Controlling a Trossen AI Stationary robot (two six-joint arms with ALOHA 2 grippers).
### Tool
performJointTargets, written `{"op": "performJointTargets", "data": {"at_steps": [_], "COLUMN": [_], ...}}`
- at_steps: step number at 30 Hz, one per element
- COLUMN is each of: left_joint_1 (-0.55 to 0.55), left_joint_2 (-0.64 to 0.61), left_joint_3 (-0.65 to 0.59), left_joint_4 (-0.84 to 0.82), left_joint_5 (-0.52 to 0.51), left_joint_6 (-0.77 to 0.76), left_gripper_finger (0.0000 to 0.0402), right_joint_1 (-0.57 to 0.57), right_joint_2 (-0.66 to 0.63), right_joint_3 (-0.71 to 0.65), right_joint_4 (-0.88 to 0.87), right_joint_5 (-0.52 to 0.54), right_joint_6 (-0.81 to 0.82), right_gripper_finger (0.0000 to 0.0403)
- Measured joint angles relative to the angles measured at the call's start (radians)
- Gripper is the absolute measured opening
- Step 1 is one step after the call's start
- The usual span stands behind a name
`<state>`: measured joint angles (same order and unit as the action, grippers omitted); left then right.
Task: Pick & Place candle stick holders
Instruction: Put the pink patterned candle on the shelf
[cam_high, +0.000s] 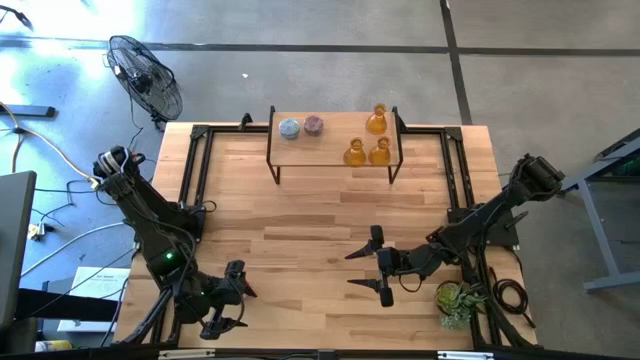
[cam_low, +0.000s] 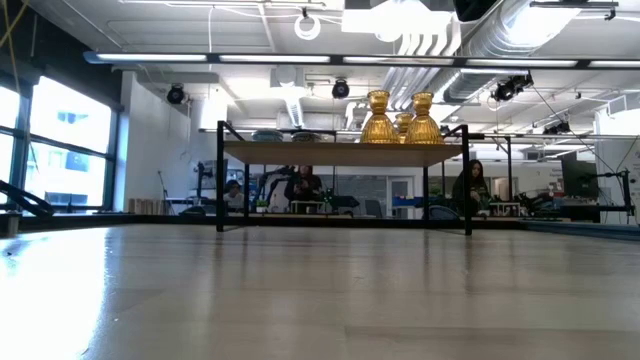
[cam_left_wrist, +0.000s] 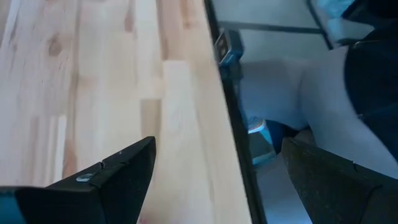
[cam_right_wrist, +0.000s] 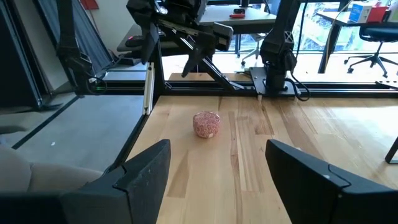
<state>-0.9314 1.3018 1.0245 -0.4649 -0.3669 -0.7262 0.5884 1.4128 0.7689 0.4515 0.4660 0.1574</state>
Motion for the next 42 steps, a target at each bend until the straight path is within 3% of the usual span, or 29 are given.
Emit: {"op": "performJointTargets", "data": {"at_steps": [42], "left_joint_1": [0.002], "left_joint_2": [0.000], "left_joint_3": [0.000], "left_joint_4": [0.081], "left_joint_5": [0.095], "left_joint_6": [-0.038], "left_gripper_finger": [0.0343], "right_joint_1": [-0.006], "right_joint_2": [0.000], "right_joint_3": [0.000], "right_joint_4": [-0.008], "right_joint_5": [0.000], "right_joint_6": [0.004], "right_gripper_finger": [0.0259]}}
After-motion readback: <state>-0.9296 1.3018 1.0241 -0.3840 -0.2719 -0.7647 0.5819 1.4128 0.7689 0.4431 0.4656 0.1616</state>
